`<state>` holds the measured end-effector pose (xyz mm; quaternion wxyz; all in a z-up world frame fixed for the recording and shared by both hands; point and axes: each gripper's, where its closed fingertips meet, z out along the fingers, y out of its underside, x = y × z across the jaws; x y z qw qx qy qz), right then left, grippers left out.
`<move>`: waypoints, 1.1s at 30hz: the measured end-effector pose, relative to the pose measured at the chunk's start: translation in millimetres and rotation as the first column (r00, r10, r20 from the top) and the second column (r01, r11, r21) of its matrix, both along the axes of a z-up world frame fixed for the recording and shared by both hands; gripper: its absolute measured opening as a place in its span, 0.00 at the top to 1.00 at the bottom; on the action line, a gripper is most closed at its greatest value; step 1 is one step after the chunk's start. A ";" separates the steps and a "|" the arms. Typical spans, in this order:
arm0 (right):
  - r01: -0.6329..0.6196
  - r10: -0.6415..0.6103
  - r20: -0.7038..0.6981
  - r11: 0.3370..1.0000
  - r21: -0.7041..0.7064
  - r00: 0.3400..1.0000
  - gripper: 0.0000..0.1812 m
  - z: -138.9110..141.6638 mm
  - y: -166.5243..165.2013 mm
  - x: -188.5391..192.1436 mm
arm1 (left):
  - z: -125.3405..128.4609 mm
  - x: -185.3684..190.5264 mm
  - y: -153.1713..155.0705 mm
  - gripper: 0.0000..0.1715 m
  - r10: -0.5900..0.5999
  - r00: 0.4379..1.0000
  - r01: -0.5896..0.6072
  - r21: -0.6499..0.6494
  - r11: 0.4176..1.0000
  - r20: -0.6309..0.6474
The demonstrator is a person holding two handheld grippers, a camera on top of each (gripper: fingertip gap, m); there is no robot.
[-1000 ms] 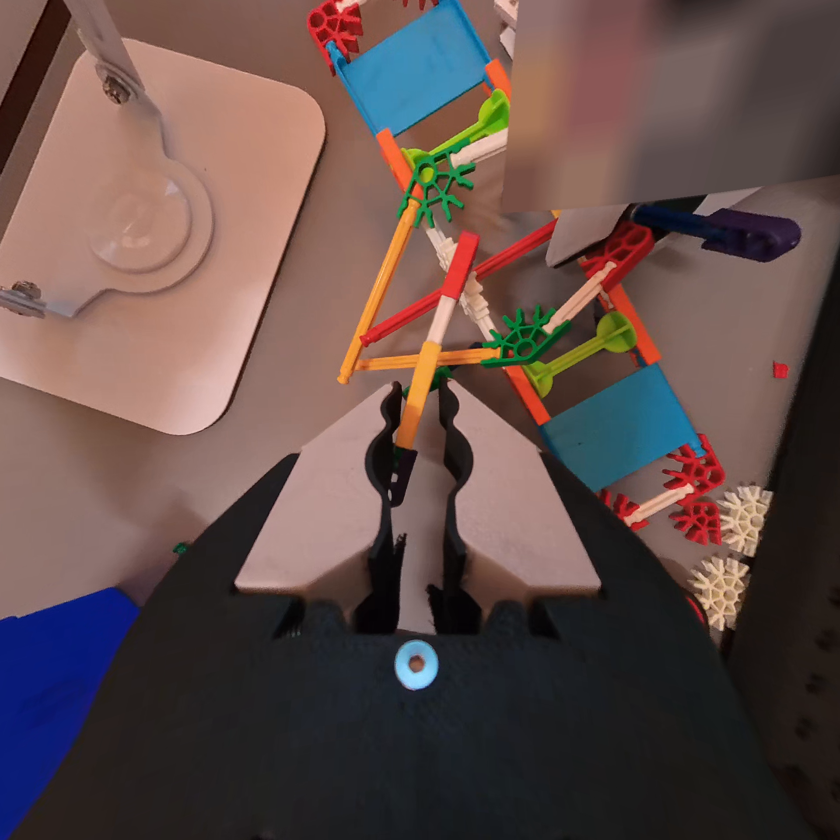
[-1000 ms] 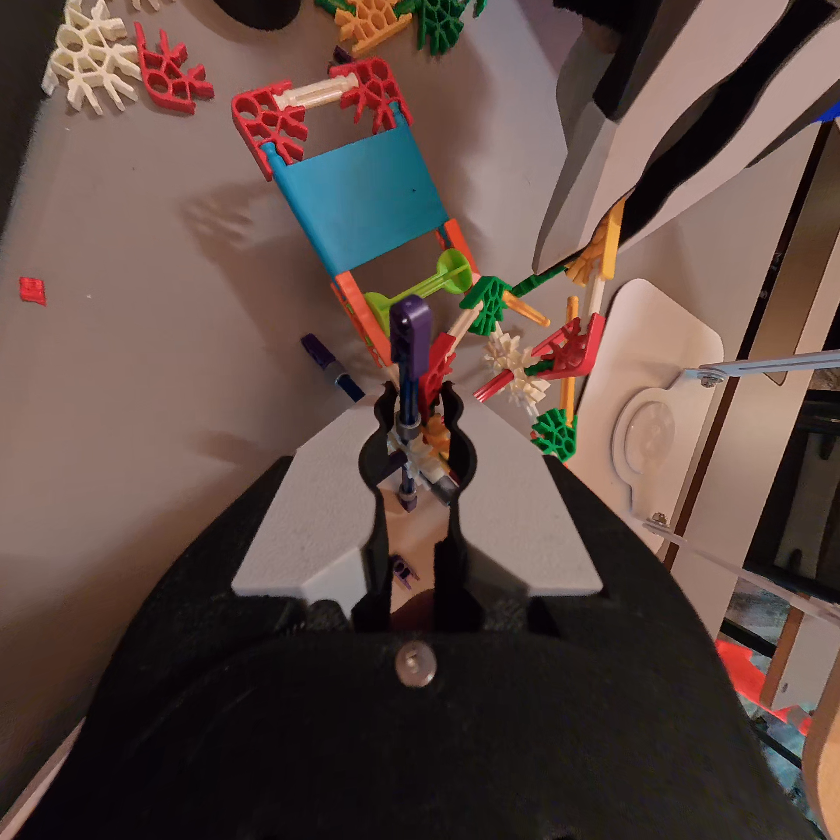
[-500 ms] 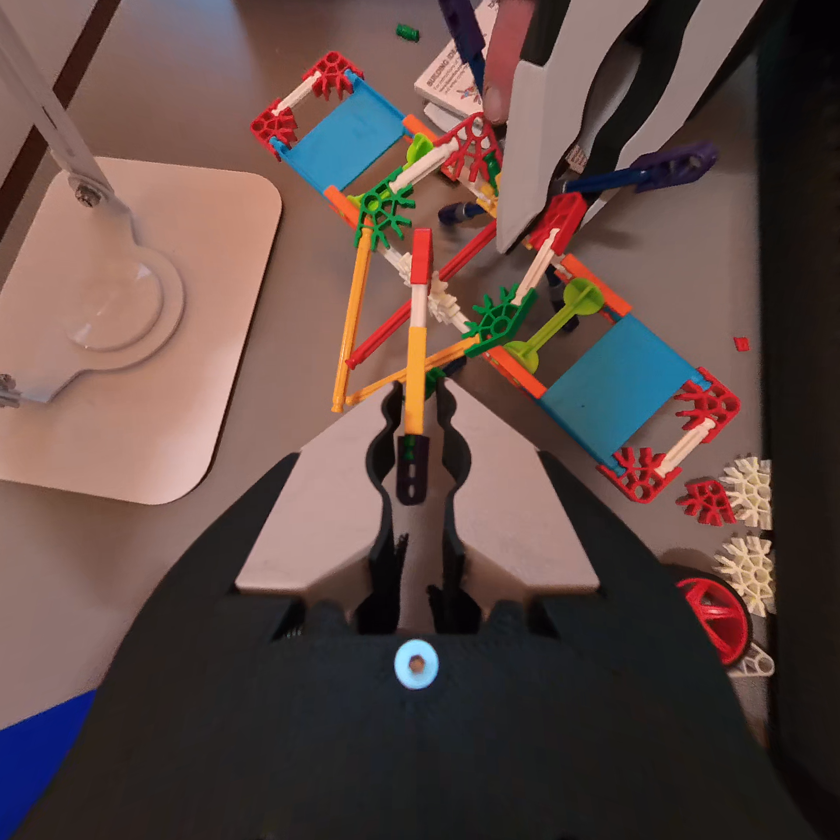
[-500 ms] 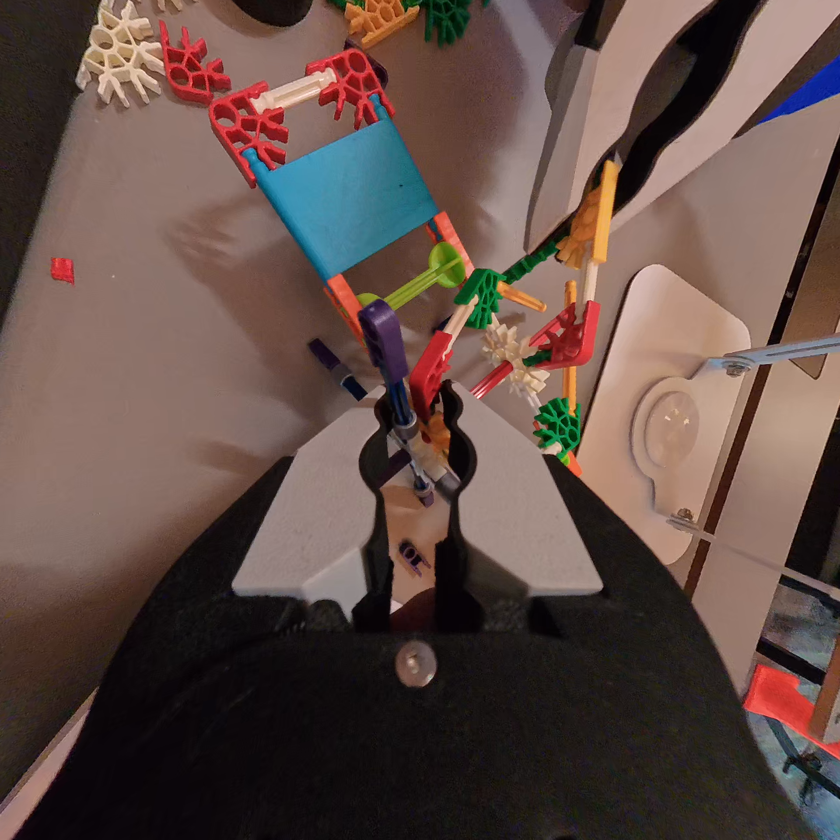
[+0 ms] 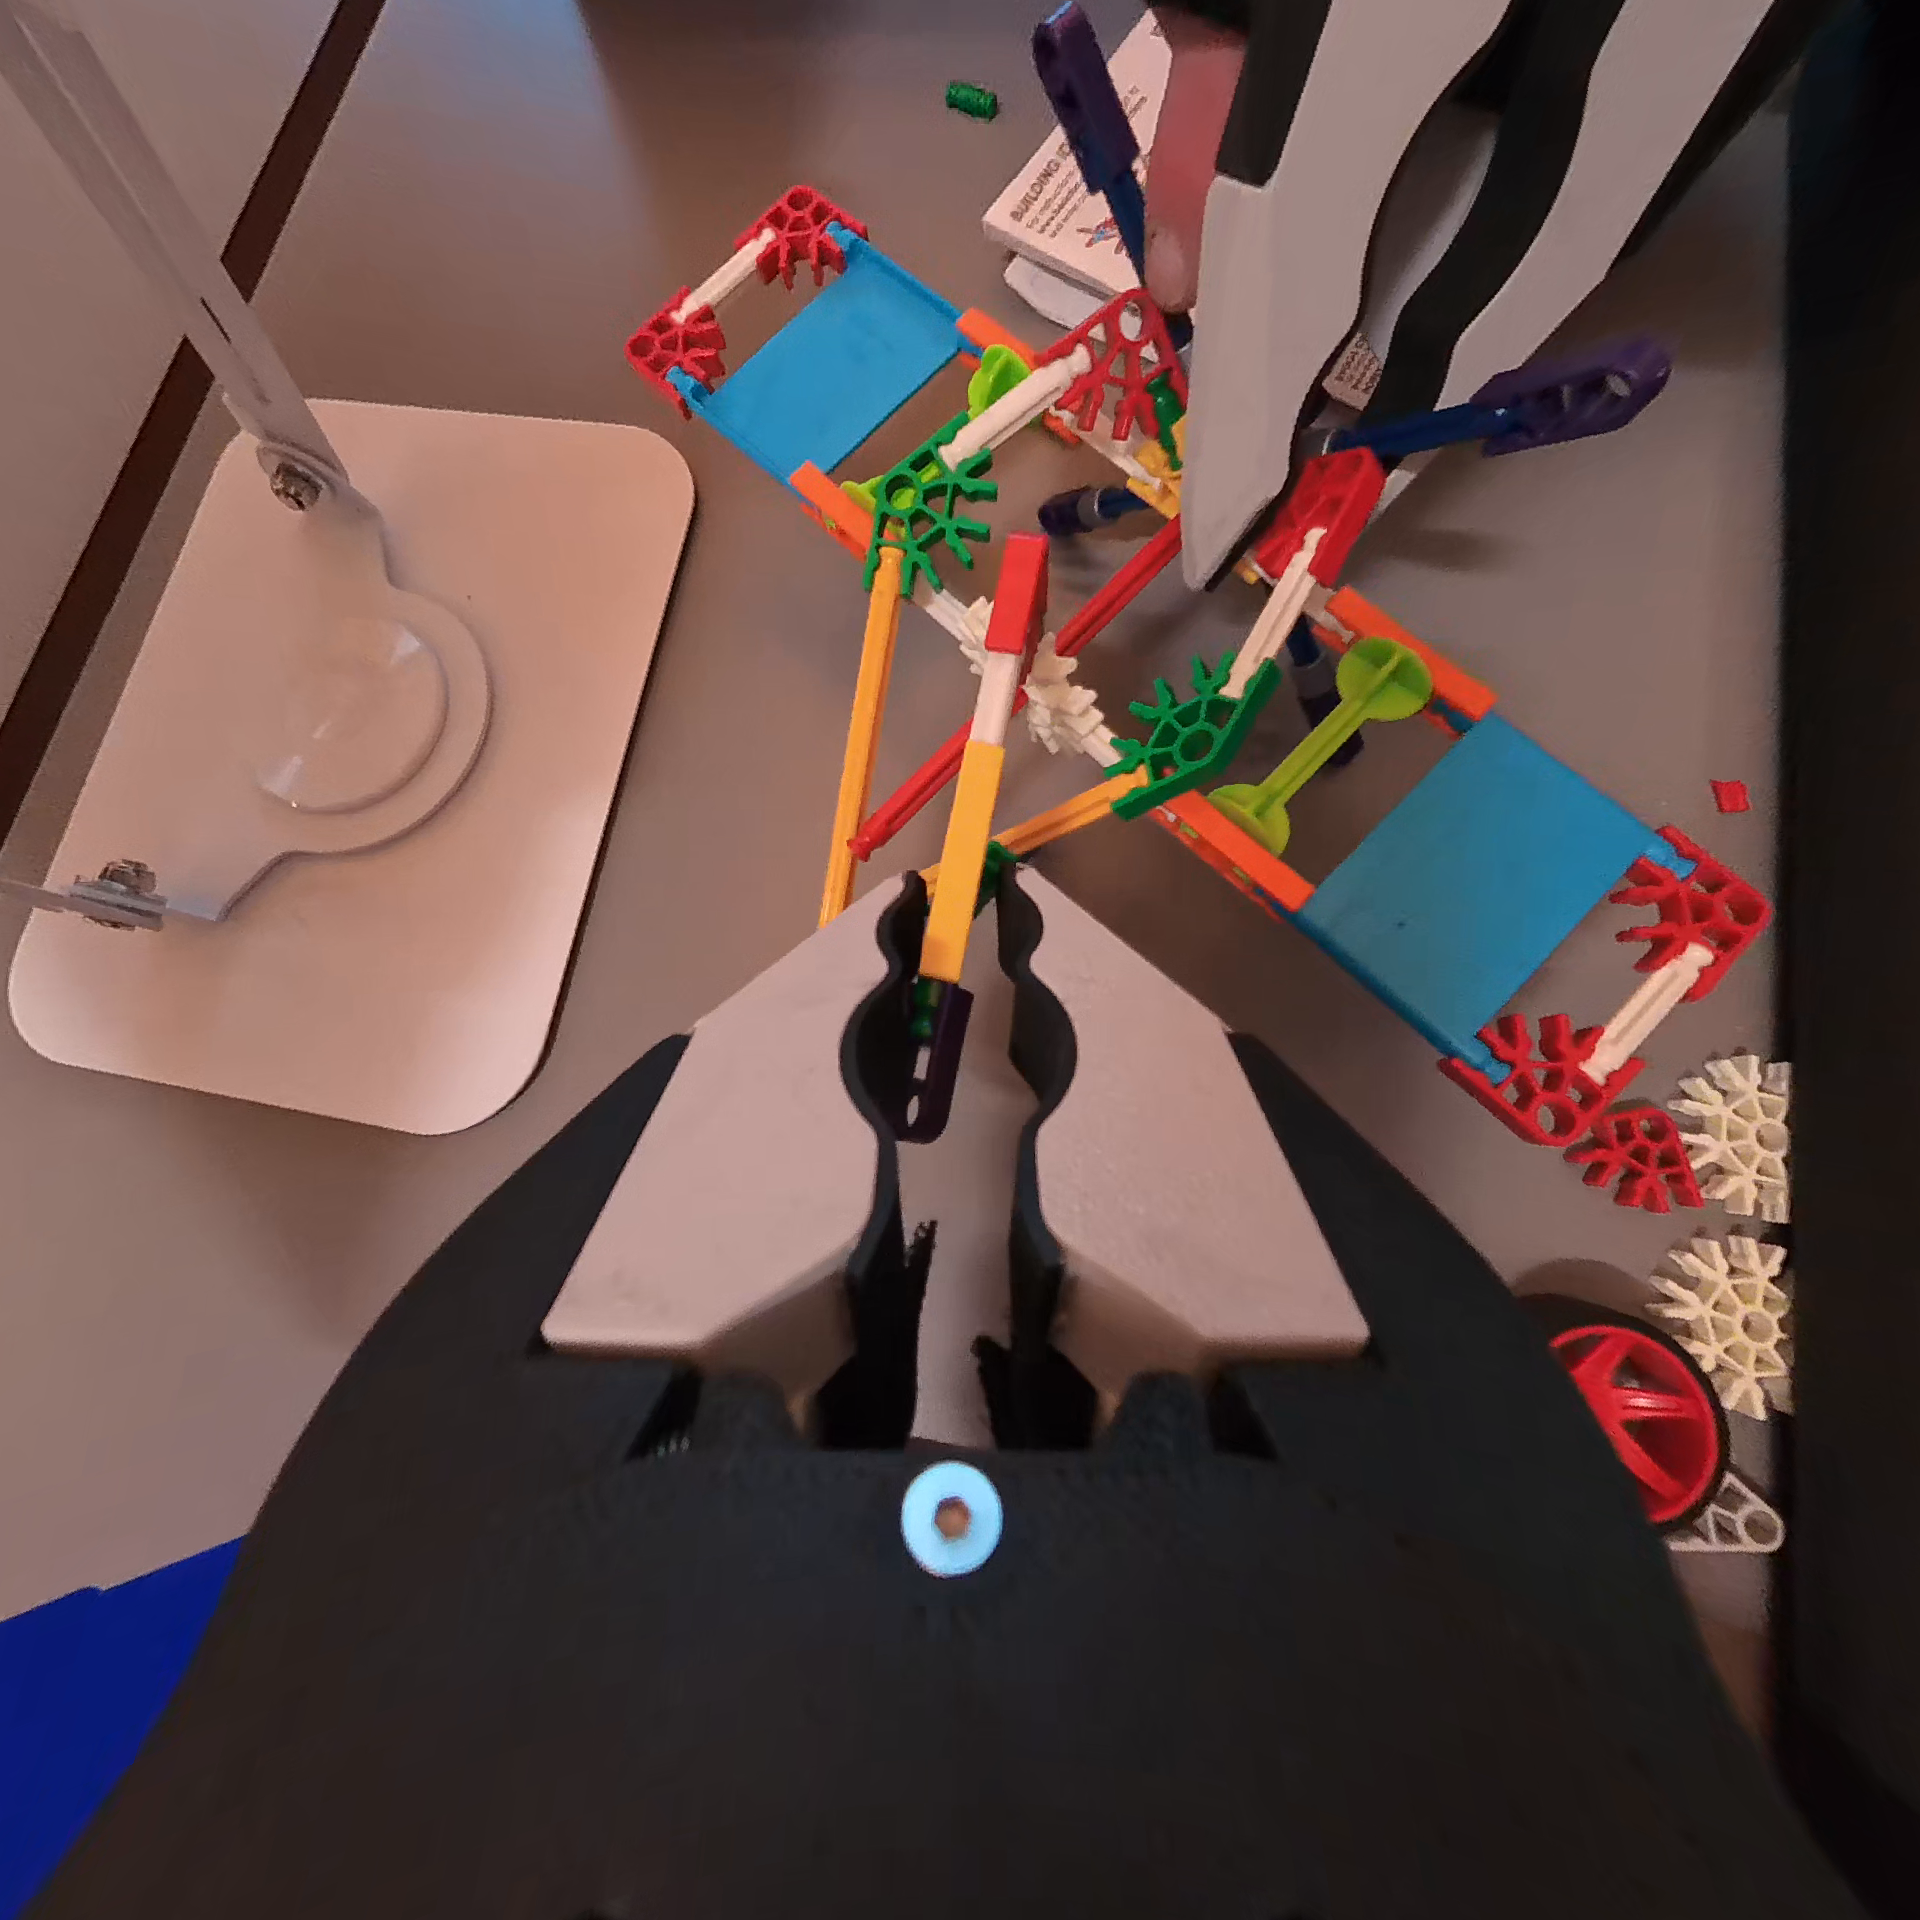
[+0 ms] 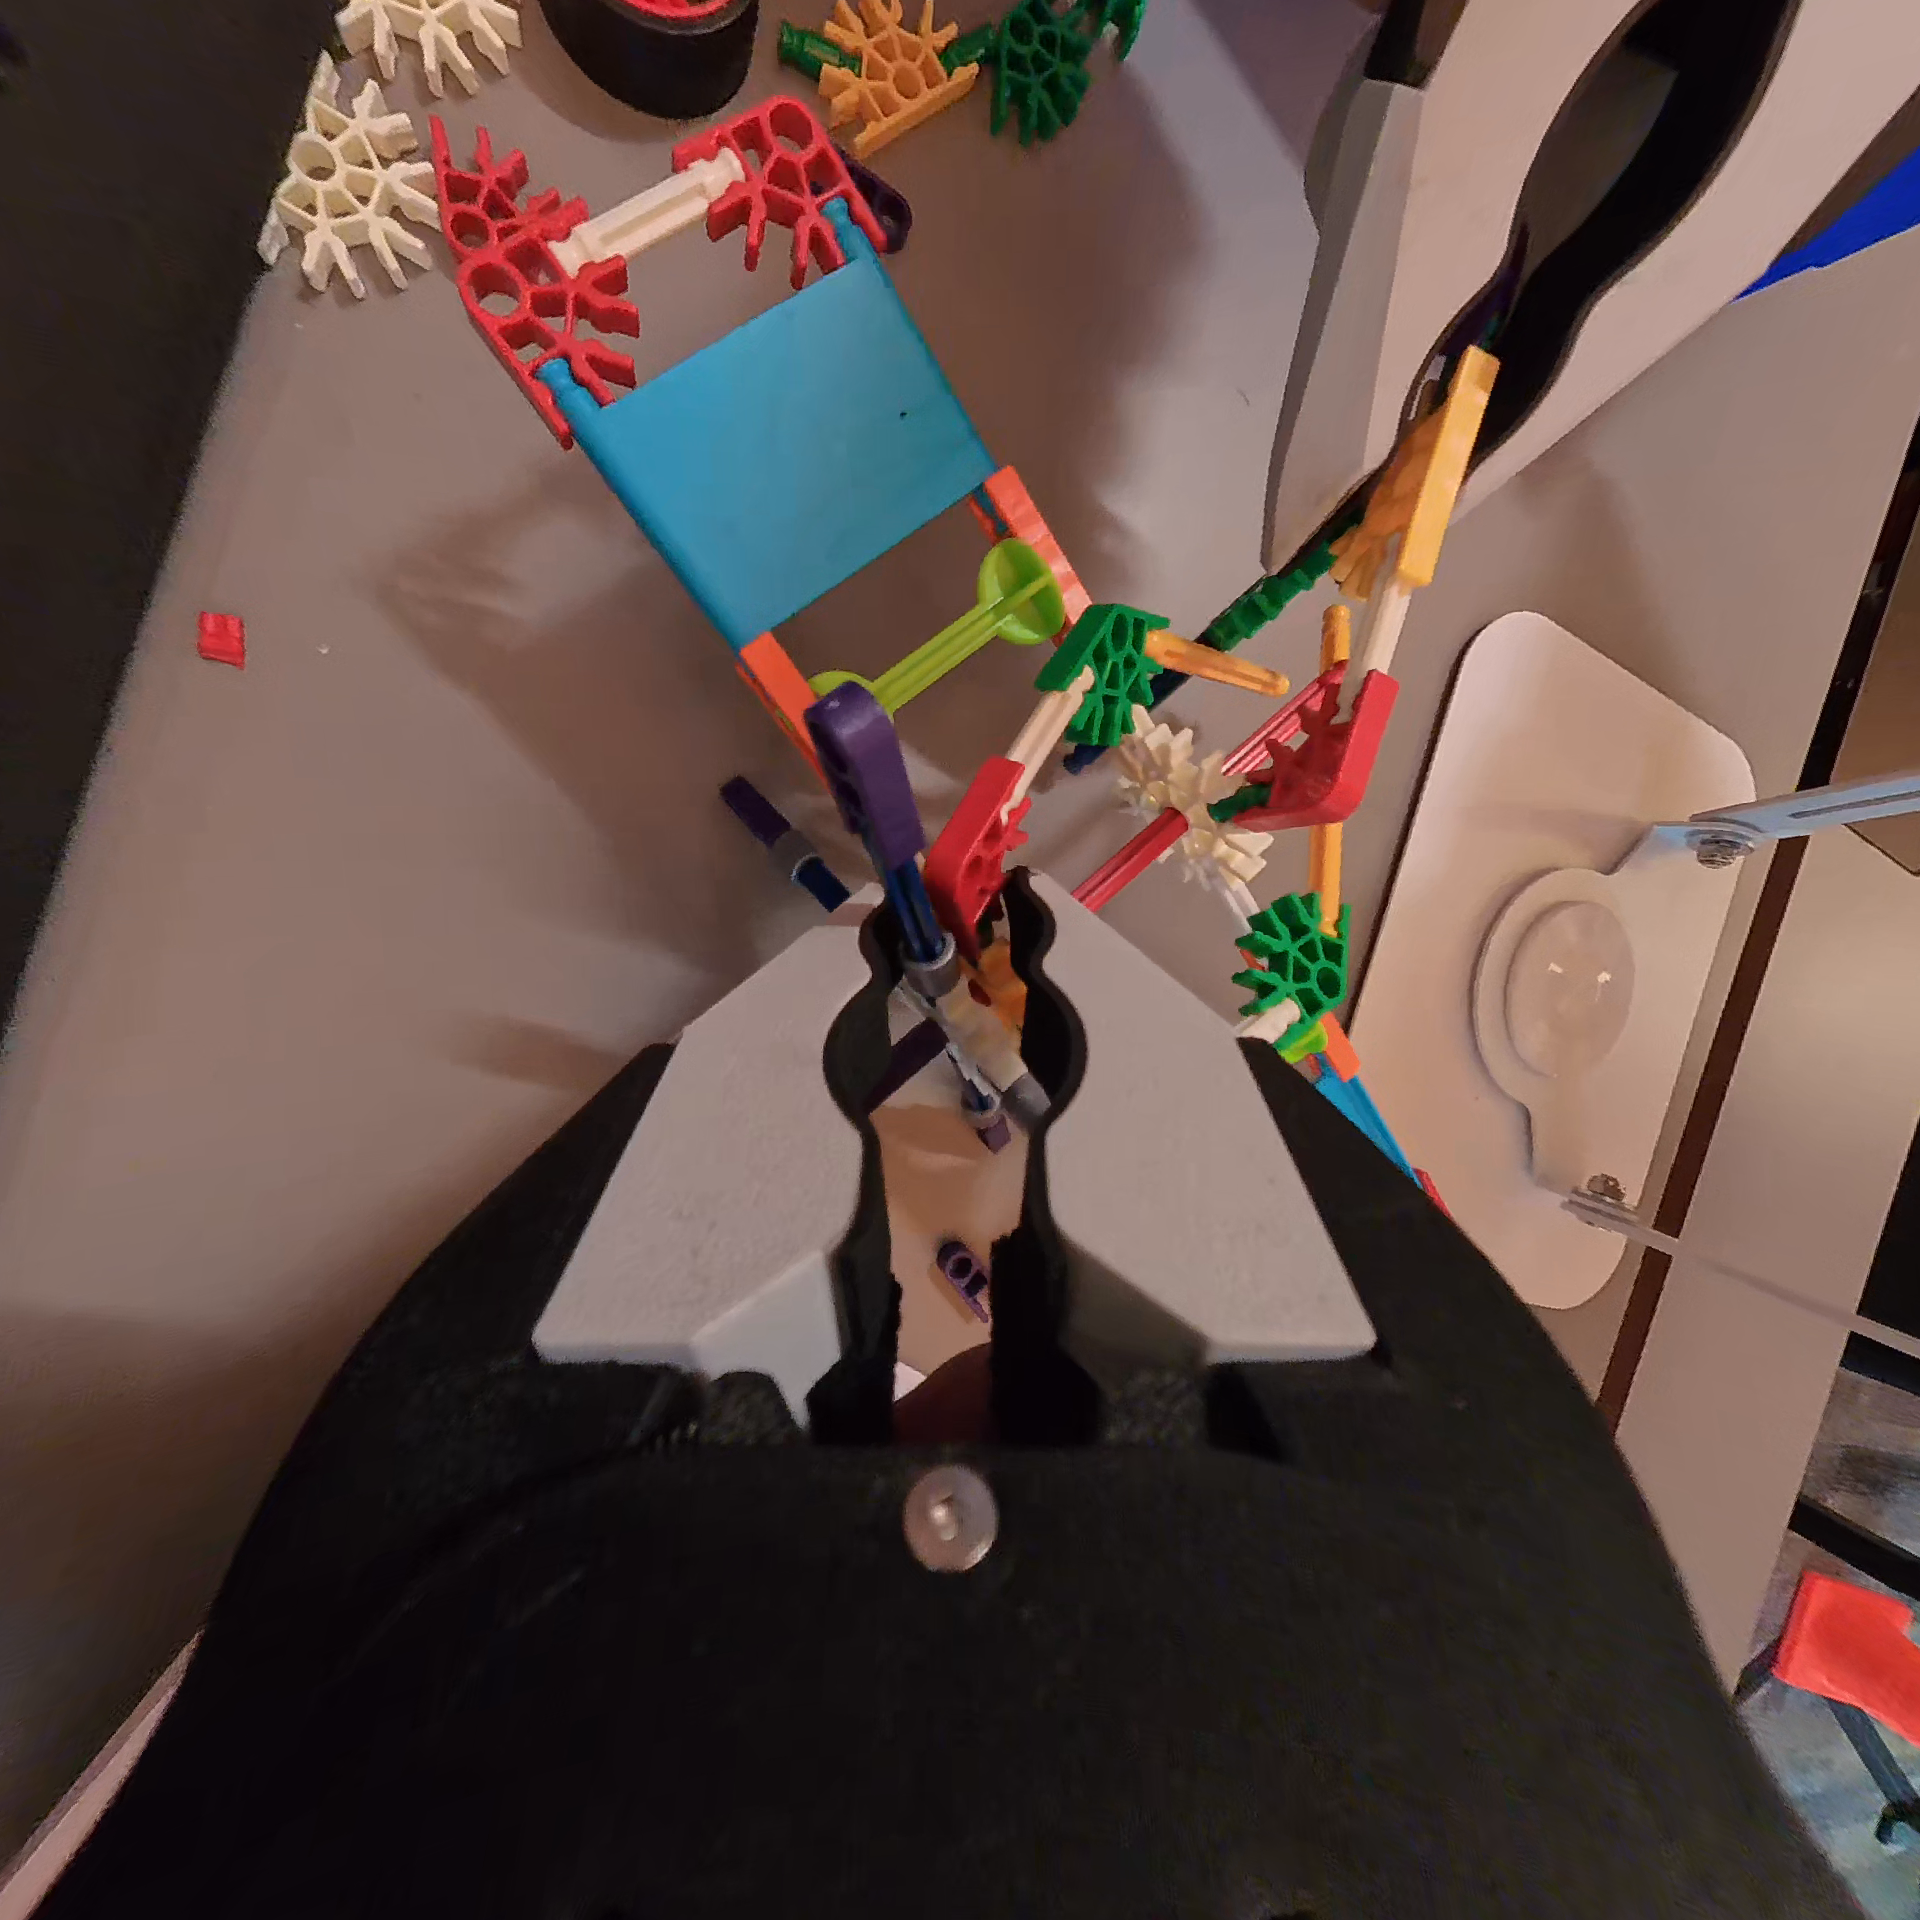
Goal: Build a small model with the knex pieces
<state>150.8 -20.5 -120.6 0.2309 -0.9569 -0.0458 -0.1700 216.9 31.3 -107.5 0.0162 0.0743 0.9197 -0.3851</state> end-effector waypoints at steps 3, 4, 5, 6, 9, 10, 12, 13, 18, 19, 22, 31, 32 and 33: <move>0.000 0.000 0.002 1.000 0.003 1.000 0.91 0.8 0.2 0.1 | 1.7 -0.4 -0.3 0.94 -0.003 1.000 0.003 -0.002 1.000 0.014; 0.004 -0.004 0.002 1.000 0.004 1.000 0.90 1.0 0.1 0.4 | 1.7 -0.7 -0.2 0.94 -0.003 1.000 0.003 0.000 1.000 0.018; 0.012 -0.012 0.002 1.000 0.001 1.000 0.90 1.0 -0.4 1.1 | 2.0 -0.5 -0.5 0.94 -0.003 1.000 0.003 -0.001 1.000 0.024; 0.023 -0.023 0.004 1.000 -0.005 1.000 0.89 1.1 -2.1 2.3 | 2.1 -0.3 -0.7 0.94 0.000 1.000 0.000 0.001 1.000 0.029; 0.066 -0.066 0.013 0.998 -0.014 0.998 0.83 4.8 -10.4 6.7 | 2.7 0.8 -0.6 0.94 0.012 0.999 -0.012 0.004 1.000 0.030; 0.079 -0.078 0.019 0.997 -0.014 0.997 0.82 6.9 -14.0 8.2 | 3.4 0.4 -0.5 0.94 0.015 1.000 -0.015 0.004 1.000 0.020; 0.102 -0.102 0.026 0.995 -0.008 0.994 0.81 12.3 -21.0 10.2 | 4.0 1.2 -0.4 0.95 0.026 1.000 -0.026 0.004 1.000 0.011; 0.115 -0.115 0.028 0.993 -0.005 0.993 0.81 15.3 -24.7 10.9 | 4.3 1.7 -0.7 0.95 0.032 0.999 -0.032 0.002 0.999 0.006; 0.159 -0.159 0.042 0.987 -0.003 0.986 0.76 24.8 -36.3 12.6 | 8.7 -0.6 -4.4 0.97 0.043 0.999 -0.044 -0.018 0.999 -0.033; 0.158 -0.158 0.044 0.987 -0.006 0.986 0.75 24.5 -35.7 12.3 | 9.2 -0.2 -4.6 0.97 0.047 0.998 -0.048 -0.018 0.999 -0.032; 0.175 -0.173 0.053 0.984 -0.034 0.983 0.71 21.3 -34.3 14.9 | 10.1 -1.0 -5.4 0.97 0.052 0.998 -0.053 -0.021 0.998 -0.039; 0.182 -0.166 0.106 0.970 -0.164 0.980 0.73 -4.3 -33.5 25.1 | 11.9 -7.8 -9.3 0.97 0.046 0.997 -0.048 -0.025 0.999 -0.064; 0.180 -0.164 0.105 0.969 -0.168 0.981 0.74 -5.7 -32.4 25.2 | 12.2 -8.1 -9.7 0.97 0.045 0.997 -0.047 -0.026 0.999 -0.061; 0.176 -0.161 0.099 0.969 -0.172 0.982 0.77 -6.8 -31.5 24.4 | 12.4 -7.8 -10.0 0.97 0.047 0.997 -0.049 -0.028 0.998 -0.058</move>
